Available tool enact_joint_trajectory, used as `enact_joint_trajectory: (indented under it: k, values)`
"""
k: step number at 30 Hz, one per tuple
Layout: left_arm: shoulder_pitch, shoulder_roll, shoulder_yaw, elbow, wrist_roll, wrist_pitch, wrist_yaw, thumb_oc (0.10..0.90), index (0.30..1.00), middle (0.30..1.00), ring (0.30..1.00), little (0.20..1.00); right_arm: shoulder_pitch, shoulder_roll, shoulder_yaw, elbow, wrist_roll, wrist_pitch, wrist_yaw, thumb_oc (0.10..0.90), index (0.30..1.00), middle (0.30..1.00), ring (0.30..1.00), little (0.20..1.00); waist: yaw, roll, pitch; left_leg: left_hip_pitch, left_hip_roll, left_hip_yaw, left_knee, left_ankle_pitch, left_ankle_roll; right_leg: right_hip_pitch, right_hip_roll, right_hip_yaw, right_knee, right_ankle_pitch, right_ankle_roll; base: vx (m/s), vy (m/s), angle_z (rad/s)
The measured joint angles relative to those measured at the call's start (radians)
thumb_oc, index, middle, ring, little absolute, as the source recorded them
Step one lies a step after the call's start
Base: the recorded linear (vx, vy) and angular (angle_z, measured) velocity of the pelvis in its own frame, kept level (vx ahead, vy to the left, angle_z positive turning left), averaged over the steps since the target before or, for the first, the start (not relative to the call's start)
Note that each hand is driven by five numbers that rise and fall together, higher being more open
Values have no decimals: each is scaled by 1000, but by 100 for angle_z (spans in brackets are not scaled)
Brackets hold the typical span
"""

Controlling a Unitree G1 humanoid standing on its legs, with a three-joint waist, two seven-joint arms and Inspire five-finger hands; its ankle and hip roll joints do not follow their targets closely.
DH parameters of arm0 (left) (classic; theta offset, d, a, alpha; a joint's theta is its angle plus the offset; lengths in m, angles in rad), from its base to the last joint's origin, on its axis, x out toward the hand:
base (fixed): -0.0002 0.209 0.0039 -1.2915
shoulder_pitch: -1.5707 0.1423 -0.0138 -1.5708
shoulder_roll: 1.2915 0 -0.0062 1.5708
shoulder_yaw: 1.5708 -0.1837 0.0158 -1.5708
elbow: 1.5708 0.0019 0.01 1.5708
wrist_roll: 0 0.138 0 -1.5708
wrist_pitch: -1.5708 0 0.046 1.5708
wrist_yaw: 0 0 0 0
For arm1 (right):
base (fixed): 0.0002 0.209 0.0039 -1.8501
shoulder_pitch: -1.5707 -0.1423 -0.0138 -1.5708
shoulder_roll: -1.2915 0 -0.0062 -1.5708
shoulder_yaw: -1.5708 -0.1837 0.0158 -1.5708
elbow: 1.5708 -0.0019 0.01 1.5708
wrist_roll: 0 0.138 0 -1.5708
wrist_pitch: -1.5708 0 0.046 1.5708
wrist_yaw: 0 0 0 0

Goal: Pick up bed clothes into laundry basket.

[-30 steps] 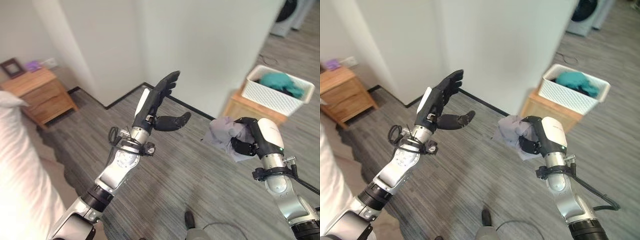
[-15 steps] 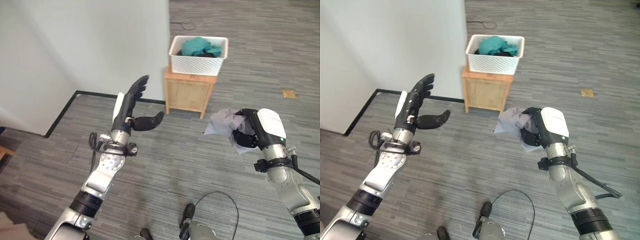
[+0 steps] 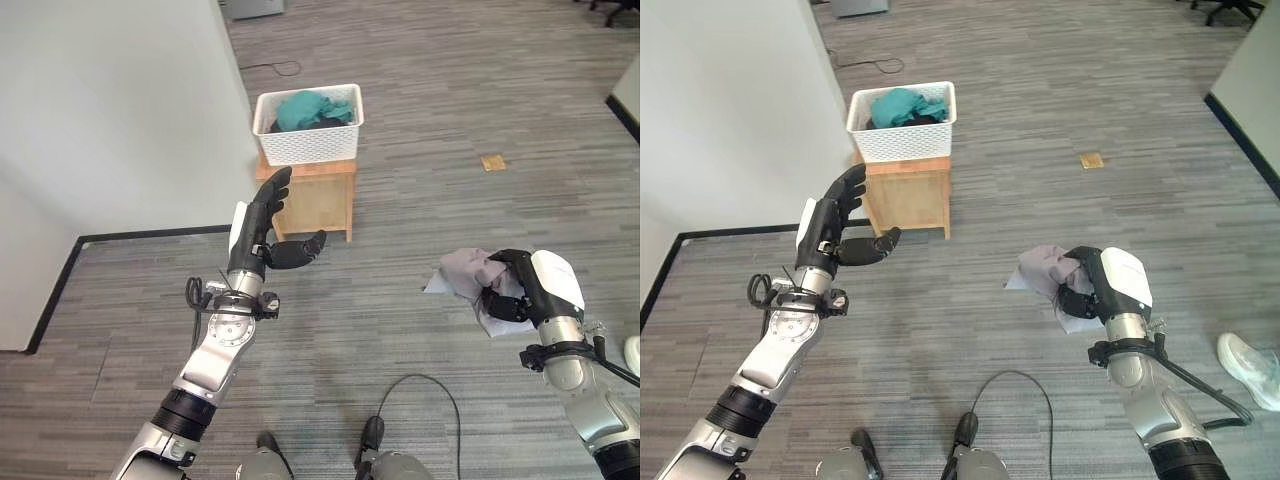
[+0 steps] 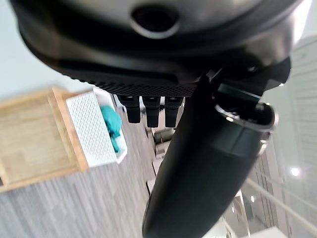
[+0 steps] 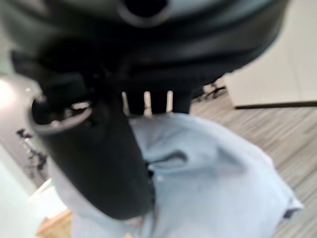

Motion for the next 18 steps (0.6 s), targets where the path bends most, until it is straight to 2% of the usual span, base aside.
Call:
enact_joint_trajectory:
  k: [1,3,4,6,9,12,14,17,18]
  values:
    - [1,-14,-7,11,0,2,0,800,900,900,900,900,17,0,-17,0,1,0,0,400,300,300,300,300,-7,21,-12,9,-1,15,3,5,3,10,1,-6,0,-1,11,146,47,10]
    - [0,-21,-7,11,-1,4,1,800,900,900,900,900,42,1,-25,2,5,3,0,400,300,300,300,300,-7,34,-21,27,-14,15,3,78,96,40,-16,-6,0,2,58,128,58,10]
    - [3,-20,-4,10,0,4,1,800,900,900,900,900,49,2,-25,2,5,2,0,400,300,300,300,300,-4,34,-24,45,-34,15,4,96,141,61,-35,-4,-1,0,76,61,47,4]
    - [16,-10,4,8,0,4,2,800,900,900,900,900,58,5,-21,0,5,2,0,400,300,300,300,300,-3,27,-41,61,-77,14,5,76,163,80,-75,-3,0,0,107,71,65,13]
    - [54,-1,47,-32,-1,4,3,800,900,900,900,900,60,6,-10,-22,5,0,1,400,300,300,300,300,24,25,-55,67,-116,14,6,65,182,85,-107,-1,8,12,111,41,67,4]
    - [74,14,56,-40,-5,4,2,800,900,900,900,900,59,7,0,-26,5,-1,6,400,300,300,300,300,71,13,-60,71,-127,7,7,57,193,90,-118,-3,8,13,111,36,42,0]
    - [79,16,57,-40,-18,4,2,800,900,900,900,900,57,9,1,-26,5,-1,11,400,300,300,300,300,84,-1,-60,69,-130,-1,8,54,197,94,-124,-7,8,13,111,87,92,8]
    - [98,21,56,-38,-19,5,-1,800,900,900,900,900,57,20,1,-26,4,0,24,400,300,300,300,300,97,-43,-79,67,-139,-13,7,53,198,99,-128,-15,8,12,116,106,166,12]
    - [98,28,56,-38,-19,5,-4,800,900,900,900,900,56,25,1,-25,1,0,25,400,300,300,300,300,101,-58,-87,62,-154,-17,2,43,192,93,-141,-24,19,7,130,96,212,15]
